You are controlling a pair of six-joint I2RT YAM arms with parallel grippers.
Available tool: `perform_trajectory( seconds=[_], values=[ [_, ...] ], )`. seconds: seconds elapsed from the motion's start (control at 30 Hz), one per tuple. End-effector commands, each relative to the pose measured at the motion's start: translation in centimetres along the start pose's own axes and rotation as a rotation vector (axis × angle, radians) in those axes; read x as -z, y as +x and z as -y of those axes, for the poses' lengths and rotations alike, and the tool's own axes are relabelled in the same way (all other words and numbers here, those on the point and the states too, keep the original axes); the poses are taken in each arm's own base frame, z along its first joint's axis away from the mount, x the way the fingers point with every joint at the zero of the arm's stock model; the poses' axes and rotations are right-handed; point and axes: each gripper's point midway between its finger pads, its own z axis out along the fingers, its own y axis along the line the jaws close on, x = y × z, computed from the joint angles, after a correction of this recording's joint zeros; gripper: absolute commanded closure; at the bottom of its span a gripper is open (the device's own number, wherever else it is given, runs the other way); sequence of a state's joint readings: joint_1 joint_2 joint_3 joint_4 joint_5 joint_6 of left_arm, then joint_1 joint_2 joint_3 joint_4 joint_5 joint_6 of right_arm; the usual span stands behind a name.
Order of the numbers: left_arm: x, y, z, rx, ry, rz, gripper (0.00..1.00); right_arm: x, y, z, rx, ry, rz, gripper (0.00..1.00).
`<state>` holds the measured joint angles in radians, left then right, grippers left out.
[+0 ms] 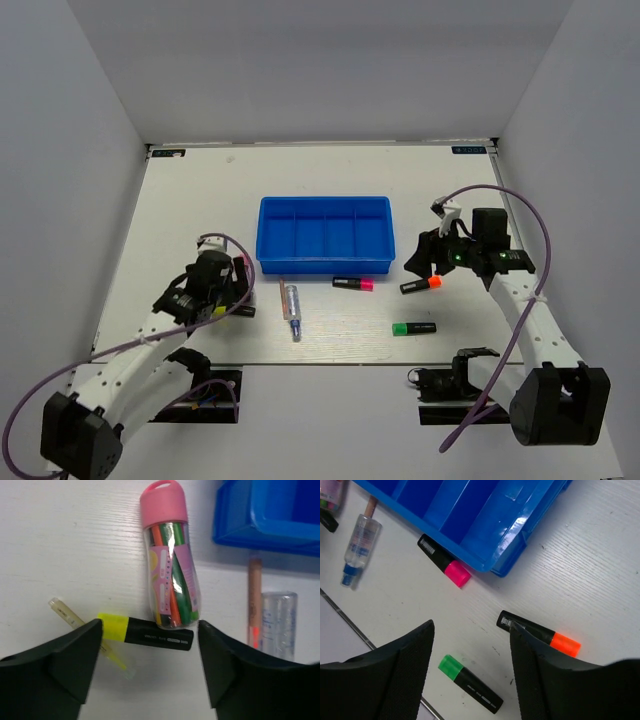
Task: Sort the stationery into containers
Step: Pick up the stationery from the center of the board.
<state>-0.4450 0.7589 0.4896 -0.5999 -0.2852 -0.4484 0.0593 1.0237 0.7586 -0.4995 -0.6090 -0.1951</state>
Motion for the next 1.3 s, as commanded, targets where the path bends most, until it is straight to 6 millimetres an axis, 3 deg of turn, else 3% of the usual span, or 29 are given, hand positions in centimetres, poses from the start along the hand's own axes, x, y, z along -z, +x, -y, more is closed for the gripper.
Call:
perform_trajectory(
  seconds=[0.0,0.03,0.07,0.1,0.27,0.57,0.87,0.97,1.07,1.1,1.17,1.27],
  values=[
    [-0.3,-2.9,0.0,0.066,-0.072,0.043,0.07,0.2,-1.5,-0.4,0.021,-0.021,0.026,0.38],
    [-0.5,-3.5,0.2,0.063,-0.073,0.057,0.06,0.1,-1.4,-0.4,0.017,-0.023,0.022,0.42],
    [-1.5,-3.0,0.0,0.043,-0.110,0.018,0.06,0.1,-1.3,-0.6,0.017,-0.035,0.020,0.42],
    [-1.5,-4.7,0.8,0.046,-0.090,0.051,0.06,0.0,-1.2,-0.6,0.011,-0.037,0.015,0.42],
    [-3.2,-4.7,1.4,0.025,-0.094,-0.008,0.10,0.3,-1.3,-0.6,0.023,-0.019,0.031,0.39],
    [-4.8,-1.9,0.9,0.075,-0.126,-0.080,0.15,0.7,-1.6,-0.7,0.032,-0.011,0.052,0.35],
    [-6.7,2.4,-0.2,0.139,-0.165,-0.117,0.16,0.7,-1.5,-0.7,0.033,-0.013,0.049,0.33],
    [-7.0,2.7,-0.7,0.121,-0.212,-0.110,0.17,0.7,-1.4,-0.8,0.031,-0.016,0.046,0.33],
    [-7.0,2.8,-1.5,0.099,-0.272,-0.102,0.37,0.7,-1.2,-0.8,0.029,-0.015,0.042,0.32],
    [-6.8,2.9,-2.1,0.092,-0.298,-0.104,0.56,0.8,-1.2,-0.8,0.030,-0.014,0.044,0.32],
    [-6.6,3.0,-2.7,0.086,-0.325,-0.098,0.78,0.8,-1.3,-0.8,0.036,-0.013,0.048,0.32],
    [-6.2,2.6,-2.9,0.076,-0.330,-0.086,0.92,0.8,-1.3,-0.8,0.034,-0.012,0.048,0.32]
  ],
)
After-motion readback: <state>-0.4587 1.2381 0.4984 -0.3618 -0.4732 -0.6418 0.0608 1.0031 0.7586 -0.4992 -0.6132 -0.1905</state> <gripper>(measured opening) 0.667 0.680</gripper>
